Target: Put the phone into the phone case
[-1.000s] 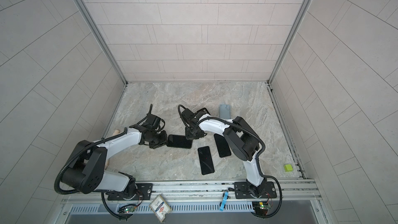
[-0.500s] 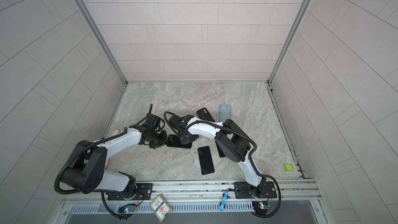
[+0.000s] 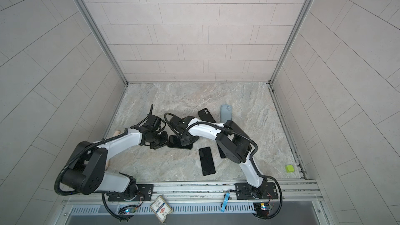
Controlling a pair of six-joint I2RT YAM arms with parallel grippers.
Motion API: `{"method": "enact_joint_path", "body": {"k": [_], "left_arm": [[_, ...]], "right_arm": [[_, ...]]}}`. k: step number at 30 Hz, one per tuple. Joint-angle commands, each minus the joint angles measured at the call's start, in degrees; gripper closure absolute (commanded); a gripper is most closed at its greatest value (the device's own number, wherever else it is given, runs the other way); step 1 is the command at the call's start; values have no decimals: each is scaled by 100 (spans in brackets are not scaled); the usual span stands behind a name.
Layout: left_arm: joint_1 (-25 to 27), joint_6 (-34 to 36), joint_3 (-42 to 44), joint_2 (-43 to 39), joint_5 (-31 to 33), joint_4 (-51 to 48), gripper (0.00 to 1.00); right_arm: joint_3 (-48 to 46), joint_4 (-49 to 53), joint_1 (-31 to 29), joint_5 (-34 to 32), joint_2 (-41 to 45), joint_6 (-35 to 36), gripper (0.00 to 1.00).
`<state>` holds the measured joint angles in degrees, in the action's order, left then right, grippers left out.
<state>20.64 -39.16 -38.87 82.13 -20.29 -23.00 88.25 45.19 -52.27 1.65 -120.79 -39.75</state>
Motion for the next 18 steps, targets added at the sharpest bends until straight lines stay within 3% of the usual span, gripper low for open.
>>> {"method": "enact_joint_path", "body": {"k": [1,10,18], "left_arm": [[73,-25,152,226,-5,181,88],[71,-46,139,243,-23,227,88],[72,-65,-51,-184,12,-104,88]], "right_arm": [[-622,-85,15,612,-892,-190,88],[-716,-253,22,854,-949,-256,89],[-367,-80,273,595,-93,18,89]]}}
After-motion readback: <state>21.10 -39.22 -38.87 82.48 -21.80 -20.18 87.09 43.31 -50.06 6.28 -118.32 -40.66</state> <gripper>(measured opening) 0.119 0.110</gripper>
